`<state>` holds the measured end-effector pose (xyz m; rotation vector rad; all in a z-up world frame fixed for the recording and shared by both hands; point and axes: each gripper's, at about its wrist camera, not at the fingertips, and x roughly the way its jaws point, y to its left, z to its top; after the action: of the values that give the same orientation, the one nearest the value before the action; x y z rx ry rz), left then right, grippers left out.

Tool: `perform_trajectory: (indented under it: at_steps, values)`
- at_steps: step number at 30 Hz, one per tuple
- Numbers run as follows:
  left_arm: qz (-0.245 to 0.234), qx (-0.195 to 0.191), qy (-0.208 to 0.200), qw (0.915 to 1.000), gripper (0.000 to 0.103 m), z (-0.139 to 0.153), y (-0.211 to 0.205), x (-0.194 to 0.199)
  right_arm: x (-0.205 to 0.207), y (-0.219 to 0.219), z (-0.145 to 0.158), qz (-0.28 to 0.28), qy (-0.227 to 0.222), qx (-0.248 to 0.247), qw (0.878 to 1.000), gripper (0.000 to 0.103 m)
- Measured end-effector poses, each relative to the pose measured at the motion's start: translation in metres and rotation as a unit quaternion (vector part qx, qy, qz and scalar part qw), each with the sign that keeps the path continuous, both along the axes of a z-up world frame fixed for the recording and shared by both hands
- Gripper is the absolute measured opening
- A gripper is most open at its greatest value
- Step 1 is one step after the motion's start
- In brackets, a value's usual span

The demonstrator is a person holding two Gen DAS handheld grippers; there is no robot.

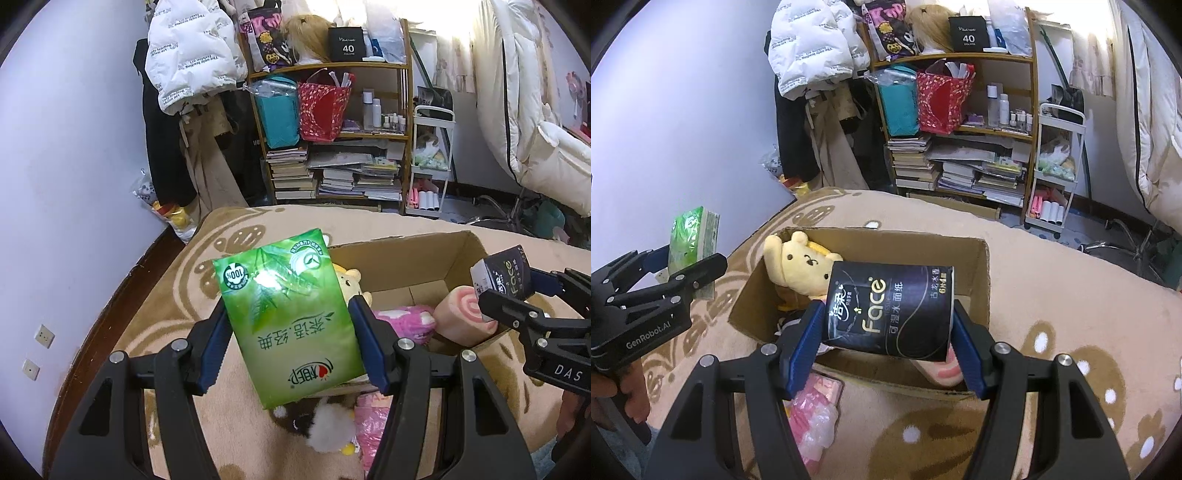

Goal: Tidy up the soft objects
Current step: 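Lift both tissue packs and carry them over the box, then open the right tool into the box while the left tool releases the green pack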

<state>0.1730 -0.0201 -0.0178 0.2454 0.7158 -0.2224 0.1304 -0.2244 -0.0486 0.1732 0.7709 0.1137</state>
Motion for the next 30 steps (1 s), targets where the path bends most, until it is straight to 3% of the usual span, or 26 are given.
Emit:
perform_trajectory:
  at_steps: [18,30]
  values:
    - [-0.055,-0.025,0.03,0.9977,0.063,-0.033,-0.027,0.016,0.016,-0.01,-0.036,-0.002,0.037,-0.001,0.999,0.07]
    - [-0.047,-0.049,0.045,0.9967,0.063,-0.036,-0.022,0.02,0.015,-0.008,-0.038,0.004,0.041,-0.007,0.999,0.071]
